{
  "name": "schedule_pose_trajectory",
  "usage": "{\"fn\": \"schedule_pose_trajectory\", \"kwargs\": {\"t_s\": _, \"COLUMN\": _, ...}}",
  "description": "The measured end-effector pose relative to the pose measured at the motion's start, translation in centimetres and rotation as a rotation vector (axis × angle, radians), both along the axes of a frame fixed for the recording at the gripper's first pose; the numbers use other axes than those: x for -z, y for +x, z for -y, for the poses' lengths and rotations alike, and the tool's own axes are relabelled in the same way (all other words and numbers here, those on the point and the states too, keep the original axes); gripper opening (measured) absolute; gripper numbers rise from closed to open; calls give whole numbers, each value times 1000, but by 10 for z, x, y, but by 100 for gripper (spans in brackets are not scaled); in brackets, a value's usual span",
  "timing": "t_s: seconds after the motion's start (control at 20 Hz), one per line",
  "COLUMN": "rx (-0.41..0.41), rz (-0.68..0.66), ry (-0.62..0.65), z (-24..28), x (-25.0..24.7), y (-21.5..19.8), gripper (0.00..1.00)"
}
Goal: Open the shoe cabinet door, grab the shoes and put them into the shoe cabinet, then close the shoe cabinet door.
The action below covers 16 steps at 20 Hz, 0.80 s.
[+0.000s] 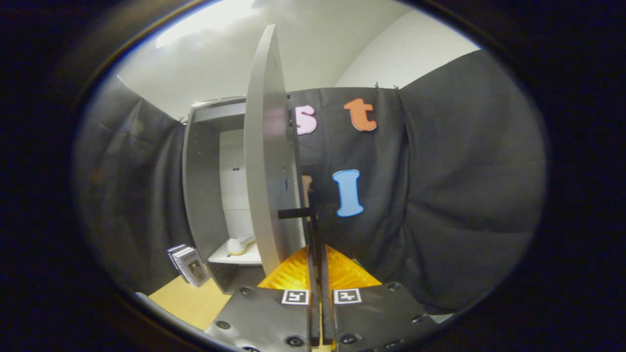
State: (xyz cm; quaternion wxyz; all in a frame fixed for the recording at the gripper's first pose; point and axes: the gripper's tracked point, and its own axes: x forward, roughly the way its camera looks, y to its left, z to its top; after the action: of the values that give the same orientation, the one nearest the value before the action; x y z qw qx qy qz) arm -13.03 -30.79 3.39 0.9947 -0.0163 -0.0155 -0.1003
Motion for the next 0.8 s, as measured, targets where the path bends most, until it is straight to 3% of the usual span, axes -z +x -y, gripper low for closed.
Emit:
{"fn": "schedule_pose_trajectory", "kwargs": {"t_s": 0.15, "rx": 64, "rz": 20, "ry": 5, "z": 25, "x": -5, "y": -17, "gripper": 5}}
{"fn": "schedule_pose_trajectory", "kwargs": {"t_s": 0.4, "rx": 69, "rz": 65, "ry": -40, "z": 20, "x": -14, "y": -34, "gripper": 7}}
{"fn": "schedule_pose_trajectory", "kwargs": {"t_s": 0.8, "rx": -229, "rz": -34, "ry": -37, "z": -73, "x": 57, "y": -66, "gripper": 7}}
